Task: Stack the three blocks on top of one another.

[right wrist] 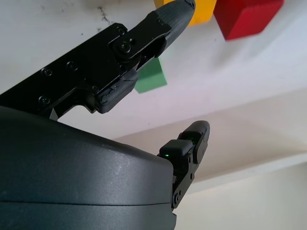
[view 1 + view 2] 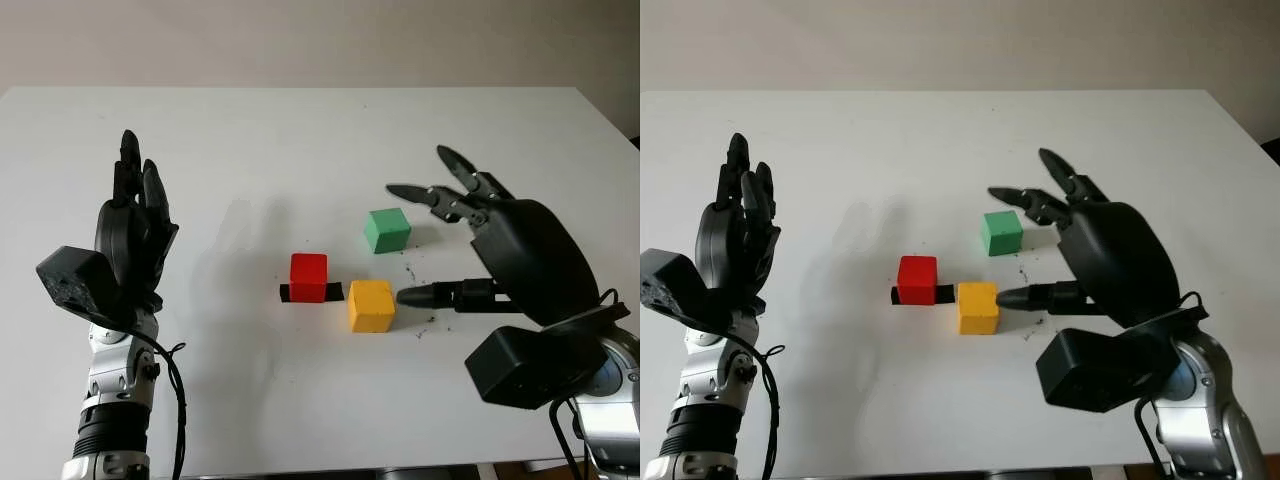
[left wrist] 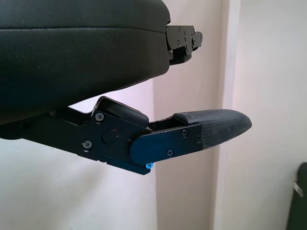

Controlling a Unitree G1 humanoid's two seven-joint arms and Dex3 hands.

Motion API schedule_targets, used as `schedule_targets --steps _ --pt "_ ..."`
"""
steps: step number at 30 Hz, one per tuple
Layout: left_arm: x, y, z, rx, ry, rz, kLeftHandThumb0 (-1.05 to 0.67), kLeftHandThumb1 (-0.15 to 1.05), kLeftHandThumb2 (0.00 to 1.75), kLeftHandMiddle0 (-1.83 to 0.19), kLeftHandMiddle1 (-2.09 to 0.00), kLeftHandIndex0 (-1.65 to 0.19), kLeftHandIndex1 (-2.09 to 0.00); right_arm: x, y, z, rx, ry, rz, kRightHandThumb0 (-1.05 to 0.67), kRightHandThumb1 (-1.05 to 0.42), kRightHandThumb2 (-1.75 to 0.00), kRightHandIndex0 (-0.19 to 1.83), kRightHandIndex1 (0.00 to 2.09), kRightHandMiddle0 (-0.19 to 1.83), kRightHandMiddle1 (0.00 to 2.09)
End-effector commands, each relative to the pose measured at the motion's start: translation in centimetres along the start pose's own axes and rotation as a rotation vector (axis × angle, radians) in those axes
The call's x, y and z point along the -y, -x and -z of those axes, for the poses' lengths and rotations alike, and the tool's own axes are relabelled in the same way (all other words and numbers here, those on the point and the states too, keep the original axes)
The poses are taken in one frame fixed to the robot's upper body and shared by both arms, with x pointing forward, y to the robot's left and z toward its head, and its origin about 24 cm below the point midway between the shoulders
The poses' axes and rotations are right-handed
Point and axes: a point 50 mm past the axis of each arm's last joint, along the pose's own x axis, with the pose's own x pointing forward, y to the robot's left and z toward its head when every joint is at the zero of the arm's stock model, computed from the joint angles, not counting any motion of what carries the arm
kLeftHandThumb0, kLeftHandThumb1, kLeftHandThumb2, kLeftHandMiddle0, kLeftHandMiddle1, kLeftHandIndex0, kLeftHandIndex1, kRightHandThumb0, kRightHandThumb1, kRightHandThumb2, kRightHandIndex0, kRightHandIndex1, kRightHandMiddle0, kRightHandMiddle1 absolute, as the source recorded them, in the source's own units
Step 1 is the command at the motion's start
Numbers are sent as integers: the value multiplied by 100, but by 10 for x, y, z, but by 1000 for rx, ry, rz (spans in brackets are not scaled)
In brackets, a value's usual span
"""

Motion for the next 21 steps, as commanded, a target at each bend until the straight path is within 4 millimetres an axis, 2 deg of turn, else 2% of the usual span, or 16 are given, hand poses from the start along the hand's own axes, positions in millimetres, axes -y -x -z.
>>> schedule_targets --steps 1,11,21 --pt "1 -5 -8 29 2 9 -78 105 59 7 -6 7 -6 -5 -1 -1 10 27 -30 -84 -69 -5 15 6 62 17" --pt "4 -1 -7 5 29 18 -73 105 51 9 -5 7 -6 -24 -4 -3 18 -3 -132 -83 -72 -6 12 5 67 14" --pt "5 1 -8 20 8 7 -69 105 51 8 -6 7 -6 -31 -3 -2 15 10 -173 -81 -72 -6 13 5 75 13"
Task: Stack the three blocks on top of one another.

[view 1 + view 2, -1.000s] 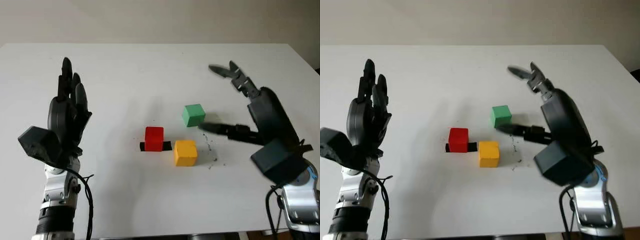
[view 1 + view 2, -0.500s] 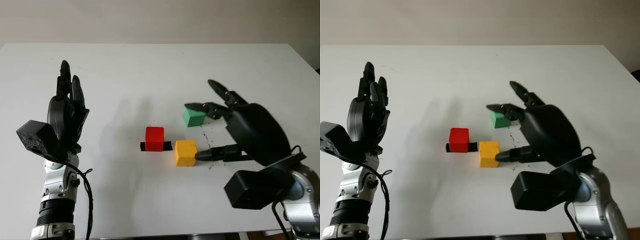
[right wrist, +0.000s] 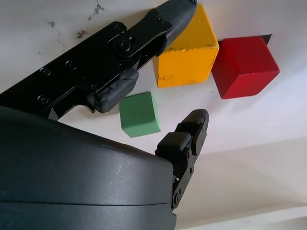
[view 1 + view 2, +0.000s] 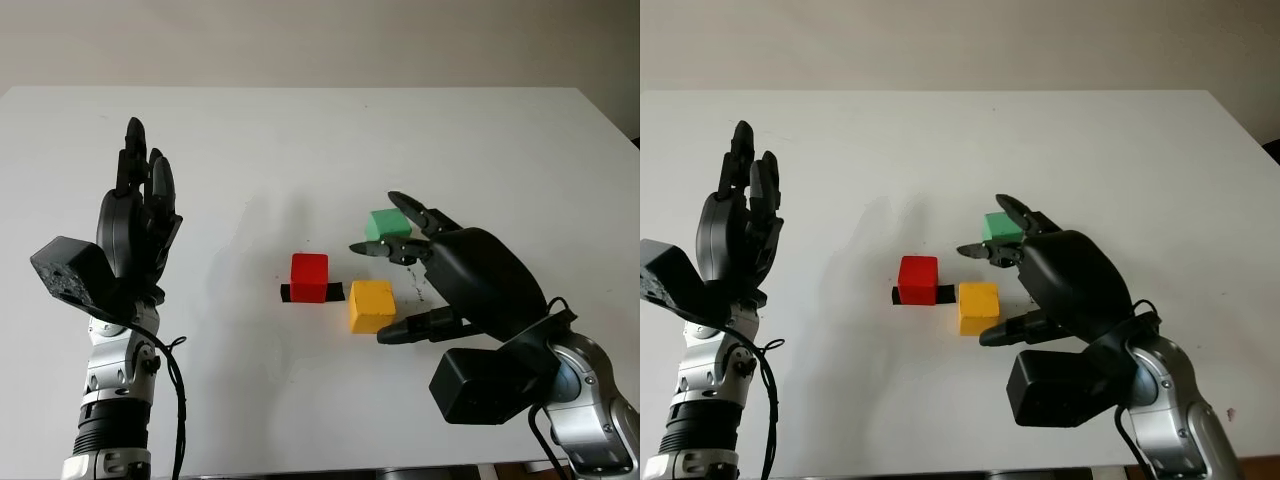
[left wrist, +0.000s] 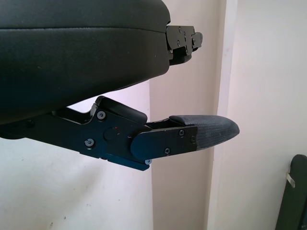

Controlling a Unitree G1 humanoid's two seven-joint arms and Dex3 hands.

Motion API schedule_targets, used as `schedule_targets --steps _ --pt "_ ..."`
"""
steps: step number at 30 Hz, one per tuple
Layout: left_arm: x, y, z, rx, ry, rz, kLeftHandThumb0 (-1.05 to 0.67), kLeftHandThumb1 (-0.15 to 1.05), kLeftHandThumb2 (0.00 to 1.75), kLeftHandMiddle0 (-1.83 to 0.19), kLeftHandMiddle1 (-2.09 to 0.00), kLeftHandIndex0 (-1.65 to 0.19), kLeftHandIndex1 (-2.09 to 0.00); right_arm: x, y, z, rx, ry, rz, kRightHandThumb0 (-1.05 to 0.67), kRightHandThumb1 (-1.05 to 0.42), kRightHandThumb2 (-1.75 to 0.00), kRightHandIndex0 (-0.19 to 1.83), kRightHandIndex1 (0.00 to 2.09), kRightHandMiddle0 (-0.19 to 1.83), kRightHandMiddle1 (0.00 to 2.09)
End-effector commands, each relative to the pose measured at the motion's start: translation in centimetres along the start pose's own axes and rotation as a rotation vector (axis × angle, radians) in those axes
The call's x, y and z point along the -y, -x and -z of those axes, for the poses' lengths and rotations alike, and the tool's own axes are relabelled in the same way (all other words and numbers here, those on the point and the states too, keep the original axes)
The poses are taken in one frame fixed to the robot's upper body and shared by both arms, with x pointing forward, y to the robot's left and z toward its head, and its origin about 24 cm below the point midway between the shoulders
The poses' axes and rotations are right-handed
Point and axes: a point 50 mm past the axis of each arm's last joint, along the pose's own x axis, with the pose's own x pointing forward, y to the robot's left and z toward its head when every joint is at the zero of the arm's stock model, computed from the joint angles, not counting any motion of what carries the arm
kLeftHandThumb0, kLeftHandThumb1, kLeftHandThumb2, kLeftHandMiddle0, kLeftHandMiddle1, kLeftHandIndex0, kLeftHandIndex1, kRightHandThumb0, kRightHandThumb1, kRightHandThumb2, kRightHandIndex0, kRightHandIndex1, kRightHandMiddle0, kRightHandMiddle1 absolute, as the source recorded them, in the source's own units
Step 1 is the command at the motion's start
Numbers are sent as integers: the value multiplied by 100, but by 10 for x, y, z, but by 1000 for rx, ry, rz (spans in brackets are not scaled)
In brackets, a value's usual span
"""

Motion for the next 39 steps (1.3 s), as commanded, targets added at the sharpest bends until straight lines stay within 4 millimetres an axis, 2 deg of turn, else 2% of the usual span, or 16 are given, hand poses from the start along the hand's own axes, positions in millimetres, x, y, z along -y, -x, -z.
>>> schedule_targets --steps 1,23,32,39 --pt "1 1 -4 29 -9 -1 -69 105 50 8 -6 7 -6 0 0 1 0 12 -6 -81 -72 -6 13 5 75 13" --pt "2 -2 2 28 -19 -7 -68 105 43 5 -5 4 -7 -24 -8 11 -6 71 41 -63 -70 -5 24 8 94 13" --pt "6 -2 2 29 -33 -3 -72 105 49 7 -5 6 -6 -27 -8 15 4 42 43 -60 -71 -6 27 8 104 14" --pt "8 0 5 28 -37 -10 -67 105 55 5 -6 4 -7 -24 -8 16 22 -20 70 -46 -75 -6 32 9 116 17"
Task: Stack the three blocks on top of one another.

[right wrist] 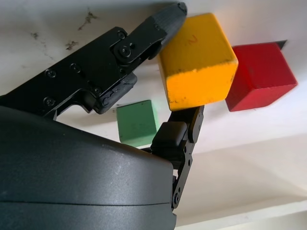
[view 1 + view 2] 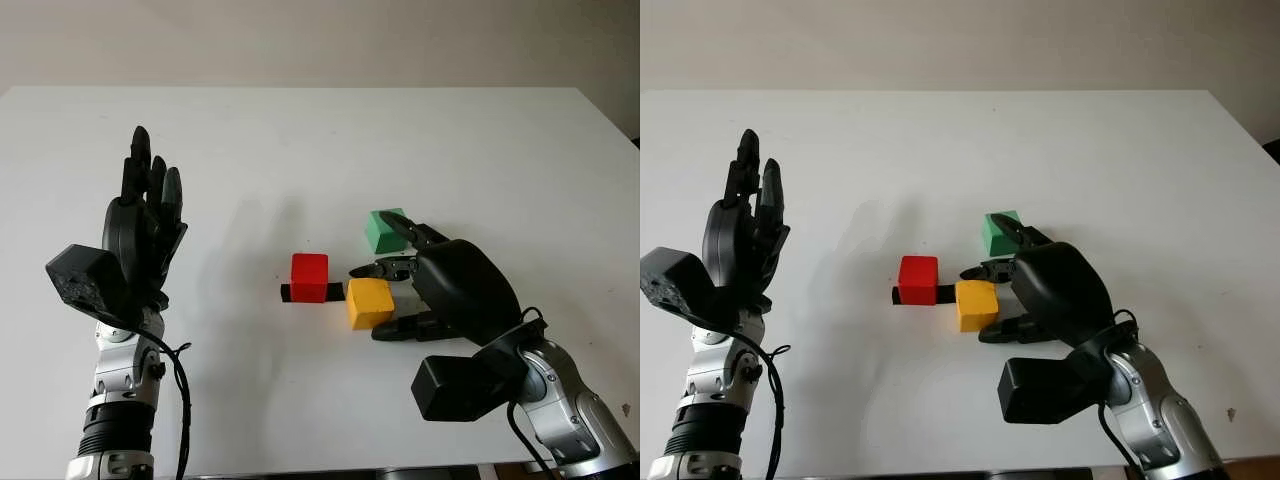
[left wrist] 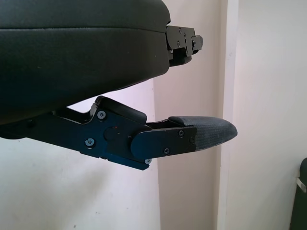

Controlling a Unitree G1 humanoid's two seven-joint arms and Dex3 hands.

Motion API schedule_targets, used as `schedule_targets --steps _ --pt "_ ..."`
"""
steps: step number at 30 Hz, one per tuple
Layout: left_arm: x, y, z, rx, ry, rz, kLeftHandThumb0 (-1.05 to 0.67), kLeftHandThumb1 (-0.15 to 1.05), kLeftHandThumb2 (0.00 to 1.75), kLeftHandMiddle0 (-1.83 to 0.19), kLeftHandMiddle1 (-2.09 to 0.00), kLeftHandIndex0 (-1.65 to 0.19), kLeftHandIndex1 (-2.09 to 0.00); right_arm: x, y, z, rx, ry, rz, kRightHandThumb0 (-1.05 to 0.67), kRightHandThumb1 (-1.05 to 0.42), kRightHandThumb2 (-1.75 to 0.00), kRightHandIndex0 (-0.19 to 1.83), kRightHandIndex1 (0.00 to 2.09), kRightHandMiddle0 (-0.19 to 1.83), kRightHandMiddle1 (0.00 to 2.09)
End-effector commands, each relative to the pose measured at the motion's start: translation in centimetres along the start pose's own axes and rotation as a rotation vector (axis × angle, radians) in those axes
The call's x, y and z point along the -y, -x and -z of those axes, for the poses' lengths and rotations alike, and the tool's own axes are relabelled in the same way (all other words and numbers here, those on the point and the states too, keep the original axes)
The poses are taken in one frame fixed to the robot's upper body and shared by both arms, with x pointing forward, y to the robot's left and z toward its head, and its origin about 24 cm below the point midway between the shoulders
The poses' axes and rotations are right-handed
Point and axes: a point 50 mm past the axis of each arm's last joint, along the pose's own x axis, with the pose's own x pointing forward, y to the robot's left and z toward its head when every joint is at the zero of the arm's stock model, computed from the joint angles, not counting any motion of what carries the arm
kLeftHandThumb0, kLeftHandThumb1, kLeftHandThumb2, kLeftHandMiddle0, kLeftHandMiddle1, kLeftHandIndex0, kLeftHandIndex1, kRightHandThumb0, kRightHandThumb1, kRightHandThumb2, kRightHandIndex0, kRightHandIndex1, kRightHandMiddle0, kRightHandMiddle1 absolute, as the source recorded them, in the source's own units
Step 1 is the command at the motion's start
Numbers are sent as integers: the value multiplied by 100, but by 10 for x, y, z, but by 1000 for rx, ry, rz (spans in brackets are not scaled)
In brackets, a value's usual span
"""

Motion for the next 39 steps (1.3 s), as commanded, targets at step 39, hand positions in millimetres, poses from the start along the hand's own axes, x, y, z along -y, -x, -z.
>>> schedule_targets --steps 39 --pt "9 1 1 8 -71 34 -71 105 46 6 -5 6 -5 56 -39 11 127 -844 51 -44 -82 -6 28 4 113 30"
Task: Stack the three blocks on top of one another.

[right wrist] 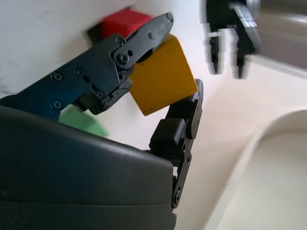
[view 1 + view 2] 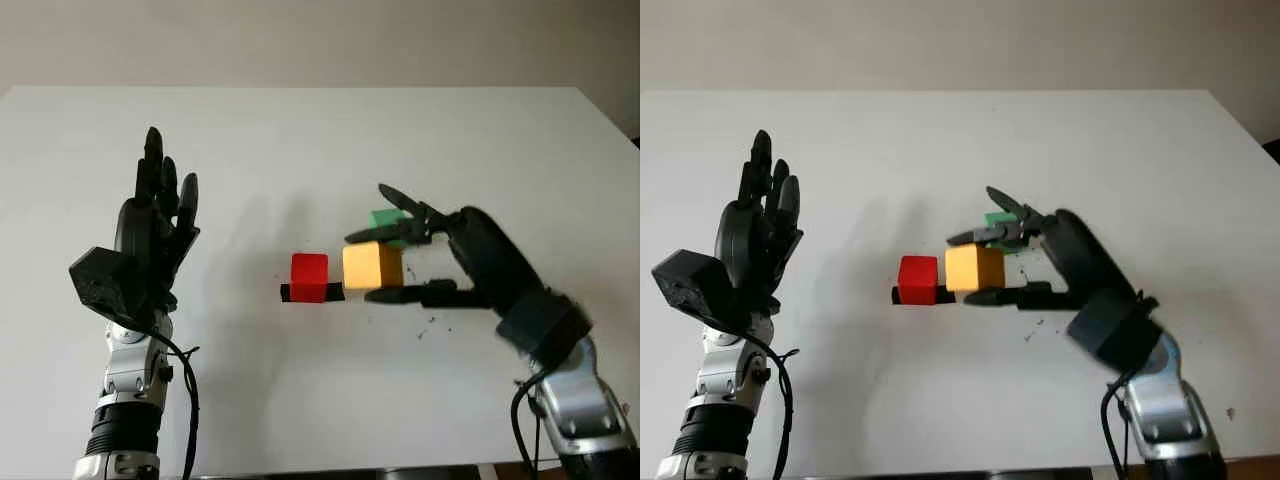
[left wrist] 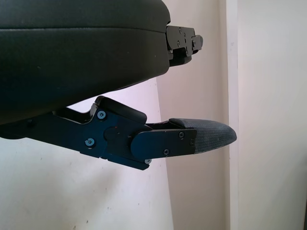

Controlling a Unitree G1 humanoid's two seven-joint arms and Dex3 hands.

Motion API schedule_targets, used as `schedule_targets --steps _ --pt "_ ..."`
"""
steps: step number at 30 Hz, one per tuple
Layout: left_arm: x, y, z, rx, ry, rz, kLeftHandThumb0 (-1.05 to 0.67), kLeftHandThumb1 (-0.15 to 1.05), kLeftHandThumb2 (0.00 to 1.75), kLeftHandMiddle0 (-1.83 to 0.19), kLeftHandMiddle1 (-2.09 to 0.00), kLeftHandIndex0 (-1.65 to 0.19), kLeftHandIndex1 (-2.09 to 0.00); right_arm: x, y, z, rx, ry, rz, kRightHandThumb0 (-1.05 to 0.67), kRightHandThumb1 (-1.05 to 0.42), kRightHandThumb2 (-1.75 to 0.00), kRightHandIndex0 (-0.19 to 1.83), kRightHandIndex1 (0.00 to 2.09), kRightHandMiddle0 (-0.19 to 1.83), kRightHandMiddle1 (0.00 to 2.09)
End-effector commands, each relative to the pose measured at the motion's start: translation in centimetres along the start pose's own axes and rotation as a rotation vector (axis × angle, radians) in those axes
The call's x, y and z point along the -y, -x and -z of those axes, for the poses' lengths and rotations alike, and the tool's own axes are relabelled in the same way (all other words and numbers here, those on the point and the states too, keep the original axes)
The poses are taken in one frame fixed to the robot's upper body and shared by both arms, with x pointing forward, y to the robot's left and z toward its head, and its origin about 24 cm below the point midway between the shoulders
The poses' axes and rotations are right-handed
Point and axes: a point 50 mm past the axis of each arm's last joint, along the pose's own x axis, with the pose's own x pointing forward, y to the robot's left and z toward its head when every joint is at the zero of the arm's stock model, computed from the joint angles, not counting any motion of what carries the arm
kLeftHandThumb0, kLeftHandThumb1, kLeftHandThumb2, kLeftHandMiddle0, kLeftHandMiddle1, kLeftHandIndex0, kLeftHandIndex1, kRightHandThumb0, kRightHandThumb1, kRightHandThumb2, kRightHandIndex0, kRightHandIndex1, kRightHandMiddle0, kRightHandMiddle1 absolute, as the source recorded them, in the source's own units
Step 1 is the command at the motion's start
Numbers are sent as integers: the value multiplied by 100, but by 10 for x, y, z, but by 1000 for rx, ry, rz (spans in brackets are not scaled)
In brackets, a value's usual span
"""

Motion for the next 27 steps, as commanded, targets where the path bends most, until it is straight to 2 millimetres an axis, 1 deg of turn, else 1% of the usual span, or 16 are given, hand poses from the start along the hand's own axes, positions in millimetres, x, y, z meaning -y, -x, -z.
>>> schedule_targets --steps 1,2,3,6,10,13,18,22,27 --pt "1 -1 -3 15 -8 2 -71 105 46 6 -5 6 -5 6 -11 -7 43 -20 -4 -44 -82 -6 28 5 103 52" --pt "1 0 -3 14 -8 1 -72 105 46 6 -6 5 -6 6 -17 -9 53 -20 -11 -45 -81 -5 29 5 92 74" --pt "1 0 -3 14 -7 1 -72 105 46 6 -6 5 -6 6 -21 -11 60 -20 -15 -45 -80 -5 30 6 89 82" --pt "2 0 -3 10 -2 -3 -73 105 45 5 -6 6 -6 5 -32 -13 63 -33 -33 -46 -80 -5 31 7 85 92" --pt "2 1 -3 11 4 6 -70 105 51 6 -5 7 -5 -1 -48 -9 44 -46 -57 -45 -78 -5 34 8 84 95" --pt "2 2 -2 11 8 11 -68 105 55 7 -5 8 -5 -11 -62 -3 15 -47 -99 -41 -77 -5 34 8 84 96" --pt "2 2 -2 16 13 11 -67 105 56 7 -5 8 -5 -22 -76 1 -19 -25 -146 -44 -76 -5 37 10 87 94" --pt "3 3 -1 15 13 2 -68 105 55 6 -6 6 -5 -33 -83 8 -64 -102 -190 -39 -76 -5 35 10 86 96" --pt "5 3 0 10 17 -4 -70 105 52 5 -6 7 -5 -45 -85 15 -99 -125 -239 -36 -77 -5 33 10 79 102"
